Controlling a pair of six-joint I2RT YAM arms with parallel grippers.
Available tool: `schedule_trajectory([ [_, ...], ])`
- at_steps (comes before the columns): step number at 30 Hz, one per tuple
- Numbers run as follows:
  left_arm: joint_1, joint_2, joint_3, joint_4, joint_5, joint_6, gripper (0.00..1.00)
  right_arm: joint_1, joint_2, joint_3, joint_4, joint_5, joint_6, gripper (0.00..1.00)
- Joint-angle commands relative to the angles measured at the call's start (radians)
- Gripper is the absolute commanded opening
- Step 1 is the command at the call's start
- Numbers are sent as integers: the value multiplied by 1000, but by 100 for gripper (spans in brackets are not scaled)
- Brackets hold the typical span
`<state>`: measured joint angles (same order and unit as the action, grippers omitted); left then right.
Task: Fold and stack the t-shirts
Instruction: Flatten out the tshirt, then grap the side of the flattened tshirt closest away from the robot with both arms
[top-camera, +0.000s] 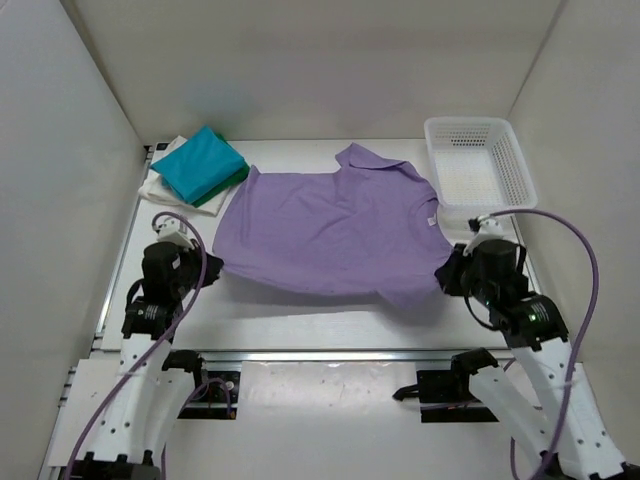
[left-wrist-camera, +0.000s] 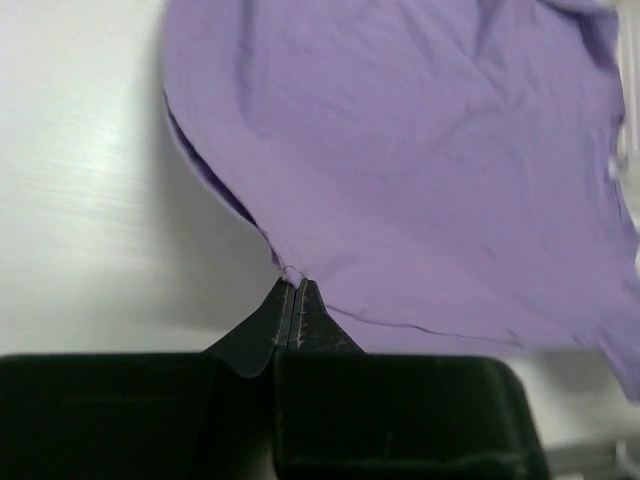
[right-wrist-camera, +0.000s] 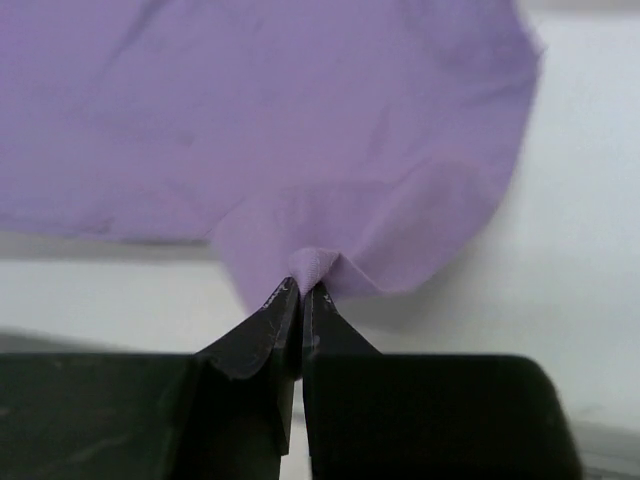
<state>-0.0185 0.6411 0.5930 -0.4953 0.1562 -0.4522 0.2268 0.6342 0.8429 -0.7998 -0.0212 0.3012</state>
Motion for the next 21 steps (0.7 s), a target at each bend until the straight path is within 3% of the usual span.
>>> schedule_trajectory([
  [1, -110, -51, 40, -159, -84, 11, 0, 191, -97, 44, -194, 142, 202, 0],
  [3, -100, -35, 65, -216, 4, 21, 0, 339, -105, 108, -251, 173, 329, 0],
  [6, 3, -69, 90, -310, 104, 84, 0, 478, -137, 93, -297, 176, 478, 0],
  [9, -72, -86, 114, -396, -1, 57, 0, 510, -221, -8, -263, 158, 536, 0],
  [11, -86, -90, 111, -402, -21, 38, 0, 485, -240, -47, -239, 158, 514, 0],
  [15, -37, -69, 12, -333, 66, -29, 6, 367, -170, -56, -234, 135, 437, 0],
  [18, 15, -34, -62, -224, 141, -75, 7, 231, -78, -59, -184, 110, 326, 0],
  [21, 12, 43, -67, -117, 131, -120, 8, 50, 24, -70, -96, 37, 181, 0],
])
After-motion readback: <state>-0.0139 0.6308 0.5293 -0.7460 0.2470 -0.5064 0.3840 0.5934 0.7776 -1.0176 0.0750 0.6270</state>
